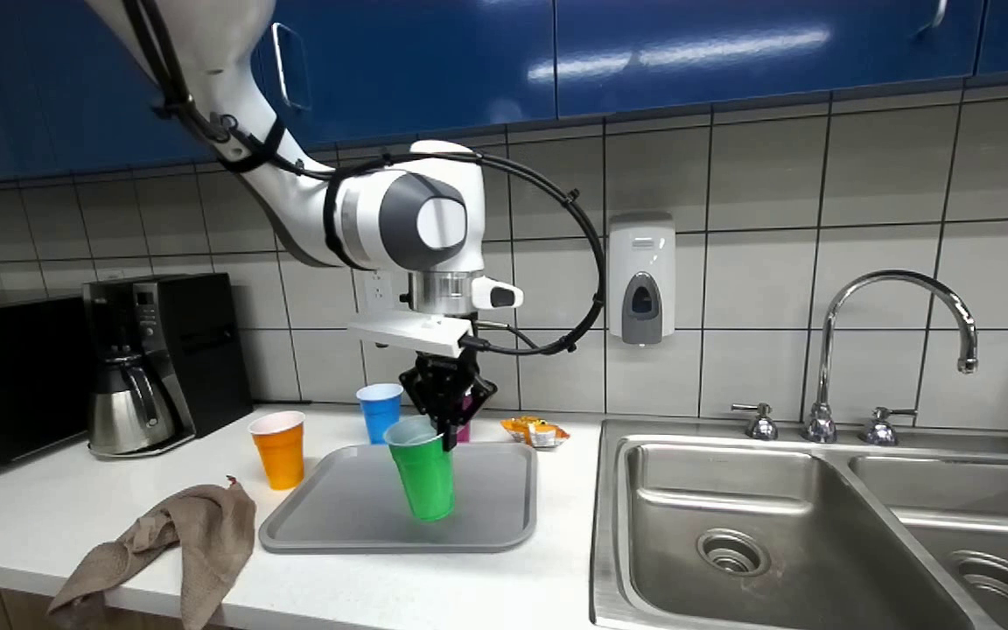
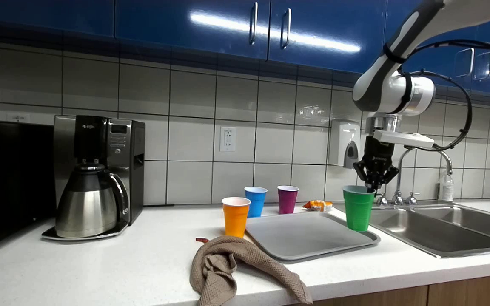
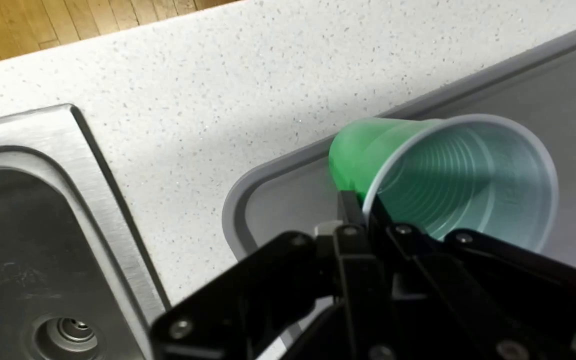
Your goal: Put the cups on the grey tray.
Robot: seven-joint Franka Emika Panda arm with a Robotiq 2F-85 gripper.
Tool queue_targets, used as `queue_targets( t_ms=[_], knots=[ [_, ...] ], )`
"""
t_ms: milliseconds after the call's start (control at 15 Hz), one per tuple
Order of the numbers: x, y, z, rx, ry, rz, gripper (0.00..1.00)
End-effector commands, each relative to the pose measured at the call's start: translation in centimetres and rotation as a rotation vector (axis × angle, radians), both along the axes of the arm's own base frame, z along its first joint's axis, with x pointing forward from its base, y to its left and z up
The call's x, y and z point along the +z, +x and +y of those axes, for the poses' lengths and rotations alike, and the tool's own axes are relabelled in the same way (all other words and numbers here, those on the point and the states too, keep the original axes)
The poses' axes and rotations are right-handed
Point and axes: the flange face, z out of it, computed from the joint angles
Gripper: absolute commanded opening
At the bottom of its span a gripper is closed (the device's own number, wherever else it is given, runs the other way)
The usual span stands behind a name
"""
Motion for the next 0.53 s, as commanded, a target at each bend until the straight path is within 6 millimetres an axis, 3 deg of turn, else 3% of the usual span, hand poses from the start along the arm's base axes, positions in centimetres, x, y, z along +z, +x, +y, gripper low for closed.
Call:
queue_targets(
  t_ms=[0, 467],
  knots=[
    [-1.5, 2.3, -0.4, -0.071, 0.017, 0.017, 0.01],
    [-3.5, 4.3, -0.2, -0.114, 0.026, 0.039, 0.01]
  ],
)
